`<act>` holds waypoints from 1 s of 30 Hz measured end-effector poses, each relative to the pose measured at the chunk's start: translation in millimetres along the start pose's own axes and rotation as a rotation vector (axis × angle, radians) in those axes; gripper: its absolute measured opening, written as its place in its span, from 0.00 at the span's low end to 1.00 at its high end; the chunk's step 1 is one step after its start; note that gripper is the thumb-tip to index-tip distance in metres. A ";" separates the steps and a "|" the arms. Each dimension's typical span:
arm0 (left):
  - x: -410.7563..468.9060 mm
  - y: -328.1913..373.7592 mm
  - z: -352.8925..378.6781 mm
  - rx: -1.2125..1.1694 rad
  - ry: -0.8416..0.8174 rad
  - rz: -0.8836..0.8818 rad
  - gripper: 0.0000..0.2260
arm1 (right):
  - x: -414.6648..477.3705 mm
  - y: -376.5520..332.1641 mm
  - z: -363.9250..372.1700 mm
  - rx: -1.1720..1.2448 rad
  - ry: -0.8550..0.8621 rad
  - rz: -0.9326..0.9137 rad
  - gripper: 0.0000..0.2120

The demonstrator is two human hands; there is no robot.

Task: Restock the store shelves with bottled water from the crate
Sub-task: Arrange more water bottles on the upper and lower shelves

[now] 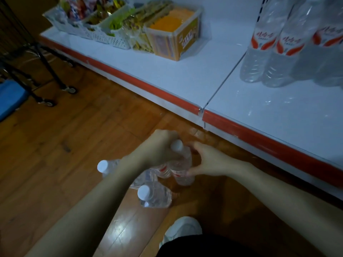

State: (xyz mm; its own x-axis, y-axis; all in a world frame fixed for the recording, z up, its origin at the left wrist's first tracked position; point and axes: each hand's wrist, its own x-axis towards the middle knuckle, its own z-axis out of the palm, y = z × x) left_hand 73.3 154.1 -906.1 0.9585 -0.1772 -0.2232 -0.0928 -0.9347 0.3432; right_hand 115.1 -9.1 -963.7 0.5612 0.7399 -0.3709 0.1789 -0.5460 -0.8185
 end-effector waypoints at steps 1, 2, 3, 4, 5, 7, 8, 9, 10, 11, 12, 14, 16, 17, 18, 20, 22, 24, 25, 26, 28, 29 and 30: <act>2.3 2.7 -9.1 -0.031 0.016 0.031 0.10 | -0.9 1.0 -1.7 0.050 -0.003 0.008 0.39; 4.4 7.0 -19.8 -0.067 0.031 0.058 0.09 | -2.3 0.8 -3.5 0.111 0.005 0.010 0.39; 7.1 10.6 -30.4 -0.099 0.050 0.078 0.08 | -4.1 0.4 -6.0 0.166 0.031 0.009 0.38; 10.8 13.8 -40.0 -0.127 0.071 0.095 0.09 | -6.8 -0.9 -9.8 0.213 0.081 0.005 0.36; 15.2 17.3 -47.9 -0.161 0.099 0.116 0.10 | -9.8 -2.7 -14.9 0.261 0.139 0.007 0.34; 26.7 22.5 -55.6 -0.288 0.181 0.140 0.14 | -17.8 -7.8 -28.1 0.386 0.227 0.013 0.32; 32.6 26.6 -56.9 -0.385 0.221 0.125 0.16 | -22.5 -10.4 -35.1 0.439 0.255 0.014 0.32; 37.6 31.9 -57.2 -0.485 0.254 0.103 0.18 | -27.5 -12.0 -42.4 0.475 0.281 0.020 0.33; 42.8 38.1 -56.4 -0.580 0.276 0.090 0.19 | -33.2 -13.0 -49.8 0.502 0.307 0.031 0.32; 47.4 44.0 -54.7 -0.670 0.287 0.086 0.19 | -38.9 -12.5 -56.9 0.527 0.329 0.049 0.30; 51.3 49.2 -52.4 -0.745 0.291 0.089 0.19 | -45.6 -12.6 -63.5 0.556 0.347 0.060 0.30; 58.8 54.8 -45.5 -0.813 0.254 0.085 0.24 | -57.3 -9.6 -75.4 0.618 0.392 0.062 0.31; 65.0 57.1 -35.7 -0.805 0.134 0.086 0.33 | -69.3 -10.1 -85.8 0.622 0.468 0.058 0.30; 67.4 59.5 -30.7 -0.799 0.050 0.102 0.36 | -74.1 -10.6 -90.8 0.617 0.520 0.056 0.30; 69.7 63.0 -26.2 -0.785 -0.030 0.130 0.37 | -77.6 -10.6 -95.4 0.613 0.571 0.059 0.31; 74.7 72.0 -16.7 -0.749 -0.123 0.195 0.36 | -82.6 -10.4 -103.3 0.608 0.643 0.071 0.33; 83.3 79.8 -10.0 -0.775 -0.113 0.208 0.33 | -86.4 -10.8 -109.6 0.618 0.688 0.070 0.33; 93.1 86.2 -9.8 -0.843 -0.078 0.185 0.30 | -89.8 -9.4 -115.8 0.640 0.742 0.056 0.32; 98.2 89.6 -11.3 -0.859 -0.064 0.193 0.29 | -92.0 -7.4 -119.2 0.663 0.758 0.044 0.32; 104.0 92.7 -12.9 -0.866 -0.053 0.213 0.28 | -94.1 -5.5 -122.3 0.687 0.766 0.034 0.31; 115.9 101.3 -17.2 -0.891 -0.030 0.250 0.26 | -97.7 0.2 -128.7 0.663 0.754 0.045 0.31; 122.2 106.8 -19.3 -0.905 -0.017 0.260 0.26 | -98.9 3.8 -132.3 0.597 0.744 0.074 0.30; 129.5 112.1 -20.6 -0.910 -0.003 0.267 0.26 | -100.0 6.7 -136.6 0.526 0.736 0.105 0.27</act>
State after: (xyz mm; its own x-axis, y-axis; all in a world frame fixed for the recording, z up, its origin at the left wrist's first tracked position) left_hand 192.5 32.8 -877.8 0.9350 -0.3528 -0.0363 -0.0622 -0.2637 0.9626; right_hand 170.6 -140.5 -872.2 0.9602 0.1605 -0.2287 -0.1925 -0.2131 -0.9579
